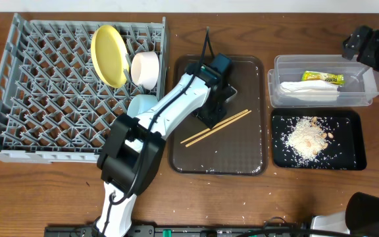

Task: Sort waste into correct bins and load items into the dishwasher
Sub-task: 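Release the plate and move the left gripper to the chopsticks, then grasp one wooden chopstick with the left gripper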

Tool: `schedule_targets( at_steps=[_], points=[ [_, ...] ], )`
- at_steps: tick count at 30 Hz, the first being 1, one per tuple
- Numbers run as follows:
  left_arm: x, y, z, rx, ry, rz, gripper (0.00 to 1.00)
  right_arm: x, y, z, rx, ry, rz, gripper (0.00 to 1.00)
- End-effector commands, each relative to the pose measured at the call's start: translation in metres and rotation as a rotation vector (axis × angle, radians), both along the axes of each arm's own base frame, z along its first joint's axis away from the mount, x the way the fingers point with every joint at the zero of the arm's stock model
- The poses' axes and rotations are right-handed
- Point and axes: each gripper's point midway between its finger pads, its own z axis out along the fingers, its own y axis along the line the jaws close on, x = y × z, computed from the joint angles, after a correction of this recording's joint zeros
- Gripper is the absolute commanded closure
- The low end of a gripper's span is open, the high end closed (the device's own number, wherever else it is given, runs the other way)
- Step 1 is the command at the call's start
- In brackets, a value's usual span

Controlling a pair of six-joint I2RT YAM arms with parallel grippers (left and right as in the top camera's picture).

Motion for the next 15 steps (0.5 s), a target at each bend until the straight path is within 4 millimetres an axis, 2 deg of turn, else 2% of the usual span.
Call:
schedule_targets(
  at_steps=[1, 15],
  points=[
    [-0.001, -0.003, -0.006, -0.009, 0.014, -0.019, 0.46, 0.0, -0.004, 0.001, 0.008, -0.002, -0.018, 0.01],
    [0.002, -0.006, -0.025, -0.023, -0.011, -0.042, 0.46, 0.0, -0.004, 0.001, 0.008, -0.002, -0.018, 0.01]
  ],
)
